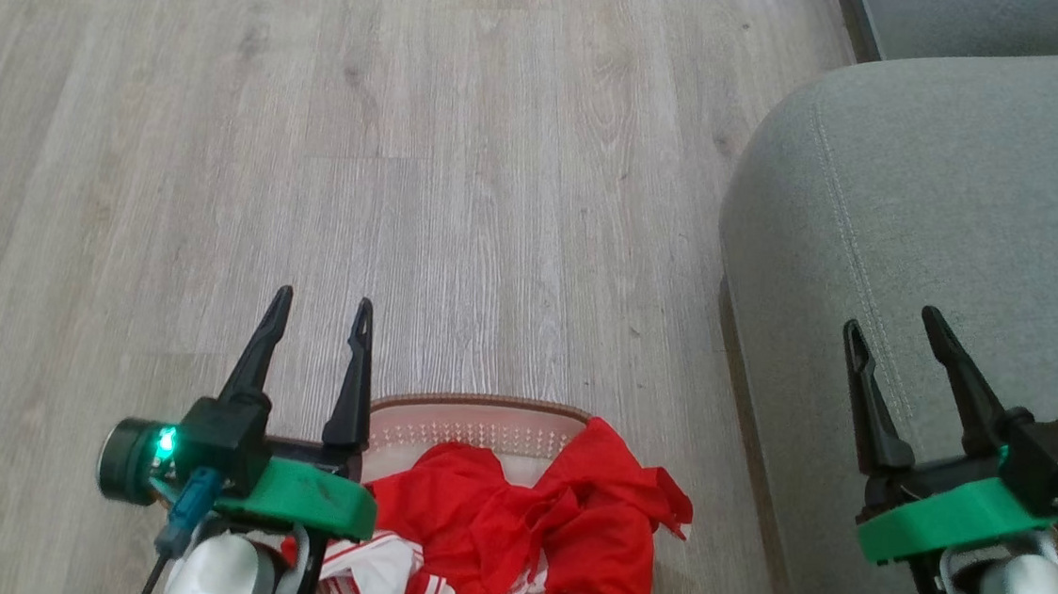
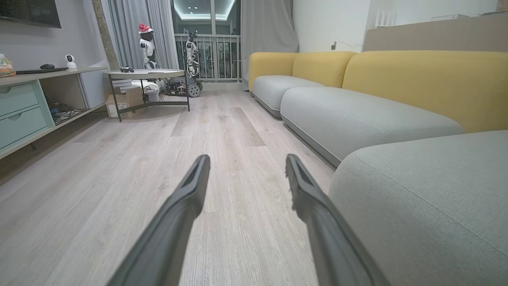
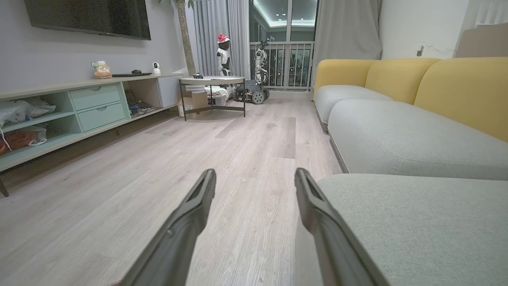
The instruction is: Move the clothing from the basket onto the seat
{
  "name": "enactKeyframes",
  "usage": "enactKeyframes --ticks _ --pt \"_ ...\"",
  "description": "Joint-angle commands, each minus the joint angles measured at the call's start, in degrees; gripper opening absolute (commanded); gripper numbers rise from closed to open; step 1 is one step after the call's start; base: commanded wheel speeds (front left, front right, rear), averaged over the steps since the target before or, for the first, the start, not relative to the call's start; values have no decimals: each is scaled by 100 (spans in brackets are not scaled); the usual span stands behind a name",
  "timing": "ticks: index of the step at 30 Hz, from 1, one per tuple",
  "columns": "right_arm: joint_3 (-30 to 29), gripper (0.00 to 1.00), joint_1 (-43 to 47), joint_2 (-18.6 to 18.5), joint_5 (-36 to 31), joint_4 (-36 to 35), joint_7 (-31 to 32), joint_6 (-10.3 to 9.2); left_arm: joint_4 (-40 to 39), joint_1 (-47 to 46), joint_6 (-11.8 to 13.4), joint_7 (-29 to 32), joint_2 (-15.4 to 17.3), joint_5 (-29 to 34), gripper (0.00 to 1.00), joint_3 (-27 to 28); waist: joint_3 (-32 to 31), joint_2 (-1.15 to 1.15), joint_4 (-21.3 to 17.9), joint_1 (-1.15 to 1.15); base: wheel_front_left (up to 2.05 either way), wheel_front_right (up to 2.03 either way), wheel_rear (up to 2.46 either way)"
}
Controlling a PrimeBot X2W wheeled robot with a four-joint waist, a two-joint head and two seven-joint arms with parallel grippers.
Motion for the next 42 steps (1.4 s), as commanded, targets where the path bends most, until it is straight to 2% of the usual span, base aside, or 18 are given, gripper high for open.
enactKeyframes --ticks 1,25,42 --pt "113 100 -256 -117 -29 -217 -59 -1 -219 -311 29 -55 63 37 100 179 0 0 -8 0 0 0 0" --pt "-102 100 -269 -149 55 -374 -59 -1 -34 -503 135 -55 63 -104 100 12 232 0 65 0 0 0 0" --pt "-126 100 -456 -337 228 -560 -59 -1 419 -793 342 -55 63 -295 100 -204 829 0 -105 0 0 0 0"
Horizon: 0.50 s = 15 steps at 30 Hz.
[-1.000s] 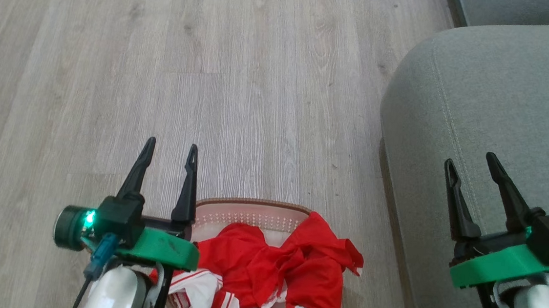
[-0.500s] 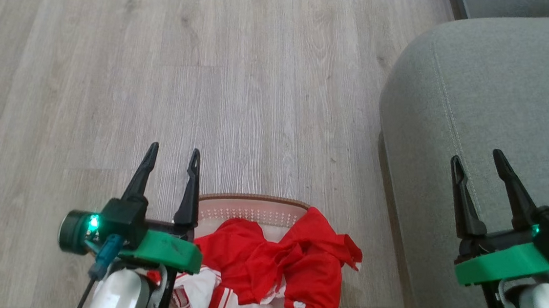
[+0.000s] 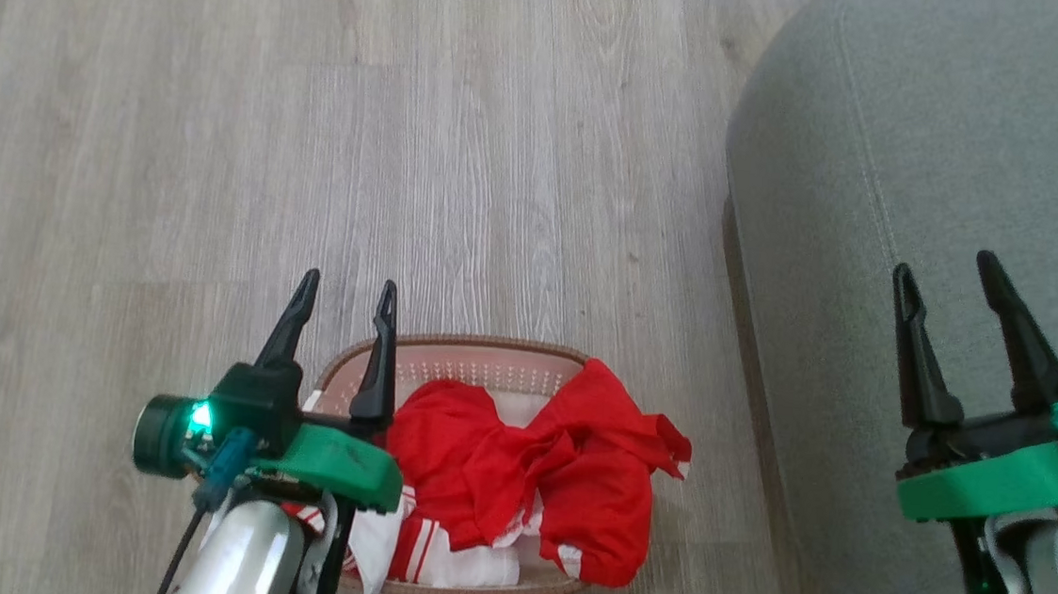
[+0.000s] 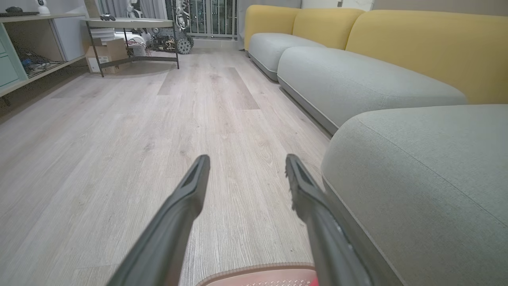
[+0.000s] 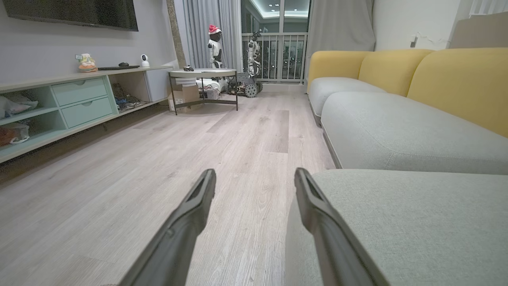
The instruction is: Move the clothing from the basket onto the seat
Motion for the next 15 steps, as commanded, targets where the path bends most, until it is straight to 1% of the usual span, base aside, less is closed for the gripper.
enactKeyframes --ticks 1,9,15 --pt "54 100 -200 -150 37 -242 -54 -1 -121 -309 51 -55 55 -55 100 147 124 0 -31 0 0 0 0" --pt "53 100 -388 -289 172 -349 -54 -1 387 -584 154 -55 55 -277 100 -30 550 0 -139 0 0 0 0" --pt "48 100 -601 -369 284 -440 -54 -1 1122 -850 172 -55 55 -462 100 -174 947 0 -261 0 0 0 0"
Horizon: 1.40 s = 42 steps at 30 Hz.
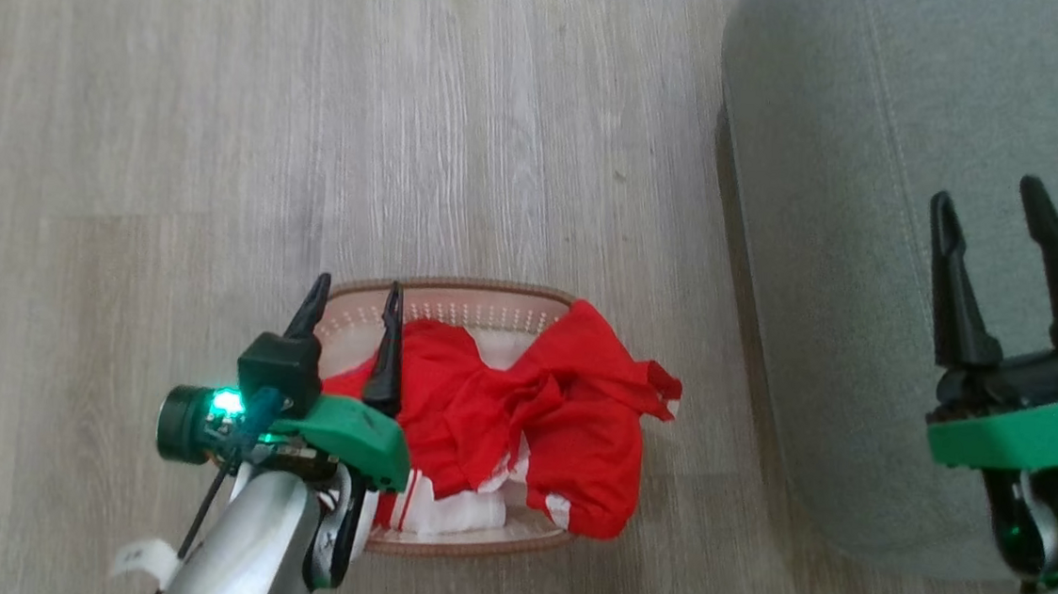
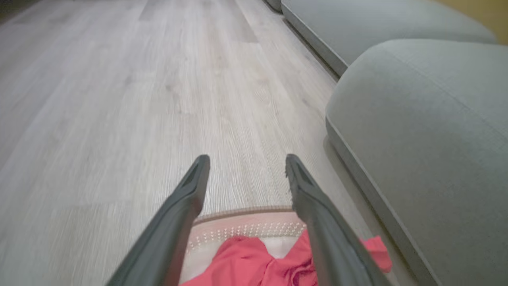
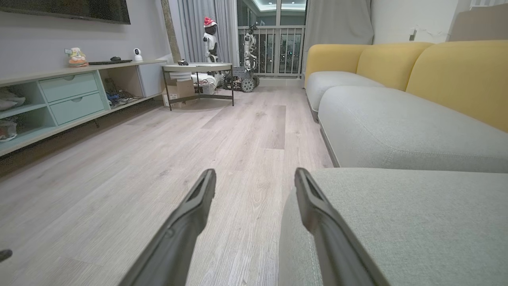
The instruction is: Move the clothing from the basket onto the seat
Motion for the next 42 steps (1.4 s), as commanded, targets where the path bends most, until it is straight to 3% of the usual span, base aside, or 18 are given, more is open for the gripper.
enactKeyframes --ticks 1,16,24,32,42 --pt "63 100 -149 -148 67 -230 -52 -1 12 -245 26 -55 56 -66 100 84 220 0 -83 0 0 0 0" --pt "-85 100 -806 -374 358 -480 -52 -1 2873 -1470 -101 -55 56 -1014 100 -855 1342 0 -288 0 0 0 0" --pt "-66 100 -1059 -458 455 -569 -52 -1 3815 -2063 -21 18 56 -1606 100 -1482 1814 0 -401 0 0 0 0" --pt "-30 100 -1321 -529 549 -659 -52 -1 4534 -2596 249 974 56 -2018 100 -2063 2318 0 -557 0 0 0 0" --pt "-14 100 -1488 -549 626 -693 -52 -1 4908 -3087 582 2080 56 -1964 100 -2685 2859 0 -680 0 0 0 0"
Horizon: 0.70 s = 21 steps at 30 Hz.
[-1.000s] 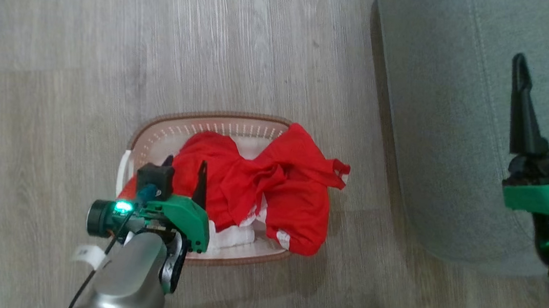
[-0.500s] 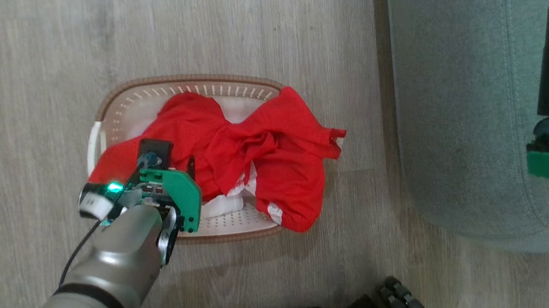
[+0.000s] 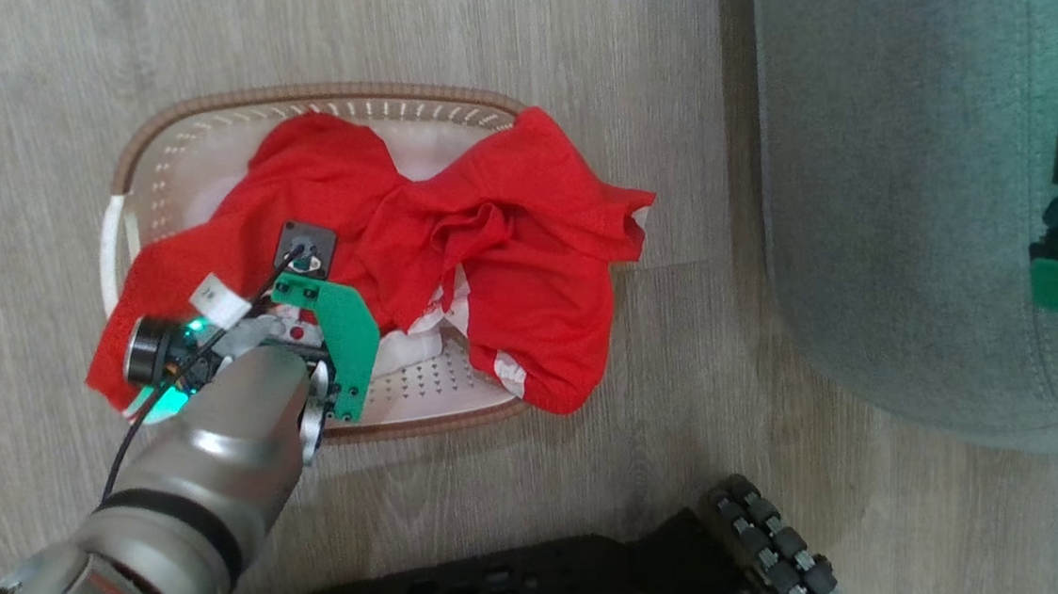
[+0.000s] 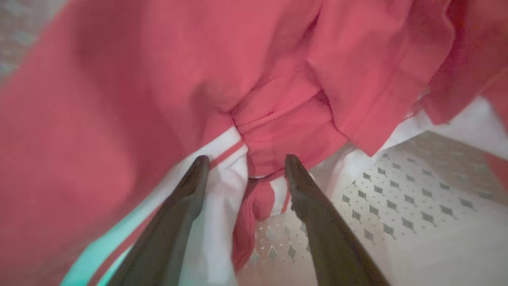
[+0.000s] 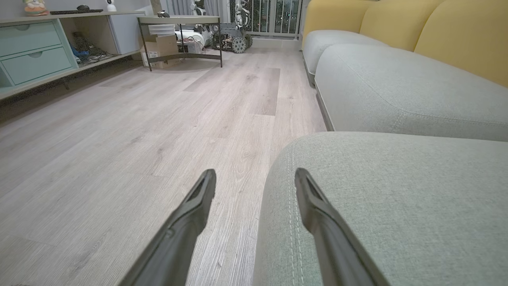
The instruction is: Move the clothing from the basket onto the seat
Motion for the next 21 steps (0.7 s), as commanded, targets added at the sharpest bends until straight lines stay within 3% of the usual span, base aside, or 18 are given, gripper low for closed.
enactKeyframes --ticks 1,7,10,17,18,19,20,21 --pt "16 100 67 -155 51 -210 -36 -1 2 24 93 122 72 42 100 -15 129 0 -30 0 0 0 0" --pt "-51 100 5 -202 69 -266 -36 -1 100 -236 287 741 72 246 100 -394 437 0 -14 0 0 0 0" --pt "-81 100 -16 -216 74 -288 -36 -1 114 -360 475 537 73 238 100 -362 532 0 -2 0 0 0 0" --pt "-58 100 -65 -206 67 -272 -36 -1 137 -410 541 435 72 139 98 -315 588 0 -6 0 0 0 0" --pt "-50 100 -68 -203 66 -265 -36 -1 138 -407 543 431 72 127 91 -314 582 0 -6 0 0 0 0" --pt "-43 100 -69 -202 68 -257 -36 -1 140 -406 546 394 72 109 64 -303 574 0 -4 0 0 0 0" --pt "-43 100 -69 -202 68 -257 -36 -1 140 -406 546 394 72 109 64 -303 574 0 -4 0 0 0 0" --pt "-38 100 -70 -201 70 -249 -36 -1 141 -406 550 333 72 88 44 -287 564 0 -1 0 0 0 0"
